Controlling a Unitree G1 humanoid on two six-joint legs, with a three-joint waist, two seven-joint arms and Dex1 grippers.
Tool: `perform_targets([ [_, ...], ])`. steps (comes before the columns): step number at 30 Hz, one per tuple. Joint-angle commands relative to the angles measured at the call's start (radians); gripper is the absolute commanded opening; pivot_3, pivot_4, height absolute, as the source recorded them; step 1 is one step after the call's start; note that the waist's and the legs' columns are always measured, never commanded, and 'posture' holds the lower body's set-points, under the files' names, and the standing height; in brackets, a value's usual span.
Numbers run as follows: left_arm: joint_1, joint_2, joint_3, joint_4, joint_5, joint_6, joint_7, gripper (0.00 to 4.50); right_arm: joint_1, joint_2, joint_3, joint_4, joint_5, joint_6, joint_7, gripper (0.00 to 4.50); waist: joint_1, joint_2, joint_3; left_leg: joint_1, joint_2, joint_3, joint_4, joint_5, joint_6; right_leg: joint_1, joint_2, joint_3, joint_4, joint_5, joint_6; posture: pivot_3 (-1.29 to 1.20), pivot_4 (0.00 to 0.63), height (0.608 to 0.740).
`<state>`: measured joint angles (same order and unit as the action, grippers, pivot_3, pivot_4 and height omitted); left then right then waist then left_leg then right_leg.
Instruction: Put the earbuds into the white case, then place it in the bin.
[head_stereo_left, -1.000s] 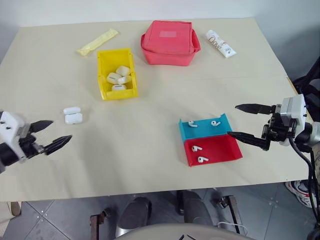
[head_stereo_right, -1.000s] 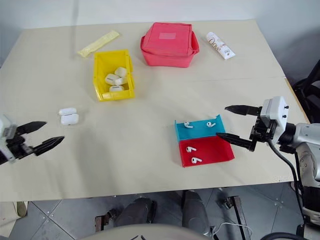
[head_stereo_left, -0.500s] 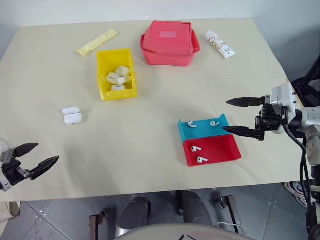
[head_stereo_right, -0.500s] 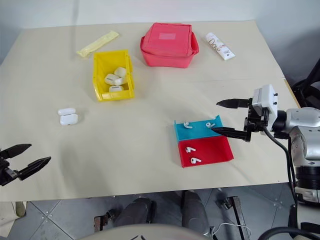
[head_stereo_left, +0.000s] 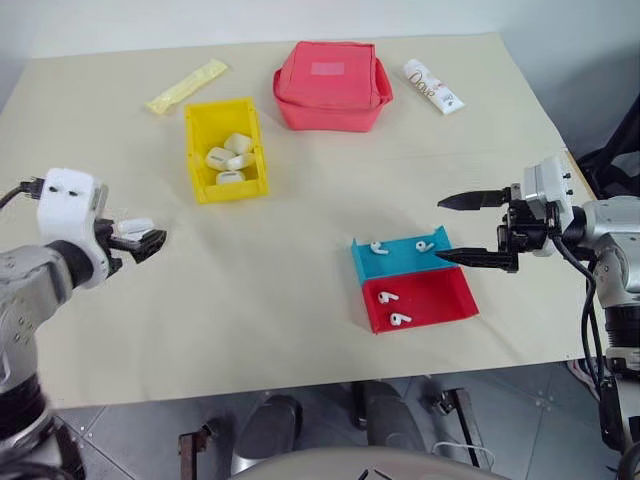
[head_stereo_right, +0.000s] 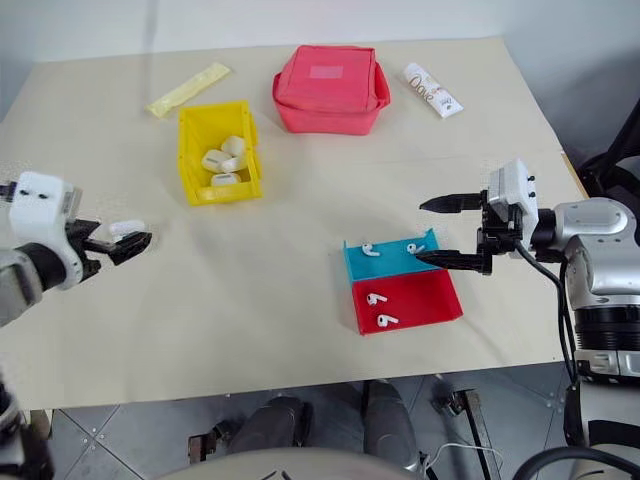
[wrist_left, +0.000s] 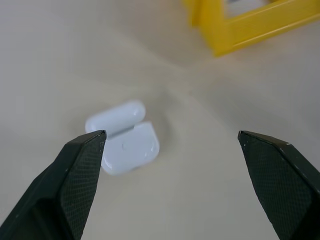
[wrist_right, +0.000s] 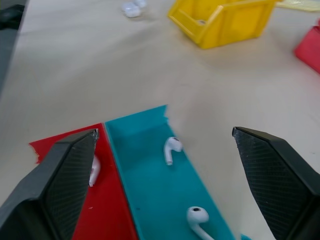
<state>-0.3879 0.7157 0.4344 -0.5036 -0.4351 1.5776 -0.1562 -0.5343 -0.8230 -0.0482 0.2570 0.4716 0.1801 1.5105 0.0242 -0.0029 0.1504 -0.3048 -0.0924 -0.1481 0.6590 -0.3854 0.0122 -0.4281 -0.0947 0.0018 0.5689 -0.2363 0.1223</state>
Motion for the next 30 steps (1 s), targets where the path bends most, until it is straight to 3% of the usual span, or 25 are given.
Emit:
perform_targets([
  [1,-0.063,-0.021,-0.009,0.068,0.018,0.037,0.127,4.49,-0.028,-0.003,-0.014,0.017,0.005,-0.027,0.039,4.5,-0.001,0.0,0.0,0.0,0.0,0.001,0.0,0.0,0.0,0.0,0.0,0.0,0.0,0.0,0.0,0.0,0.15,0.74],
  [9,-0.228,-0.06,-0.041,0.29,-0.031,0.037,0.309,4.49,-0.005,0.016,-0.013,0.005,0.007,-0.046,0.027,4.5,0.004,-0.001,0.0,0.001,0.0,0.001,0.001,0.0,-0.001,0.0,0.0,0.0,0.001,0.0,0.0,0.0,0.15,0.74],
  [30,-0.29,-0.071,-0.067,0.508,-0.209,0.037,0.57,4.49,0.074,-0.003,-0.053,-0.059,0.018,-0.028,0.002,4.5,0.003,-0.001,-0.001,0.001,-0.001,0.002,0.002,0.001,-0.002,-0.001,0.0,0.0,0.004,0.0,0.0,0.0,0.15,0.74],
])
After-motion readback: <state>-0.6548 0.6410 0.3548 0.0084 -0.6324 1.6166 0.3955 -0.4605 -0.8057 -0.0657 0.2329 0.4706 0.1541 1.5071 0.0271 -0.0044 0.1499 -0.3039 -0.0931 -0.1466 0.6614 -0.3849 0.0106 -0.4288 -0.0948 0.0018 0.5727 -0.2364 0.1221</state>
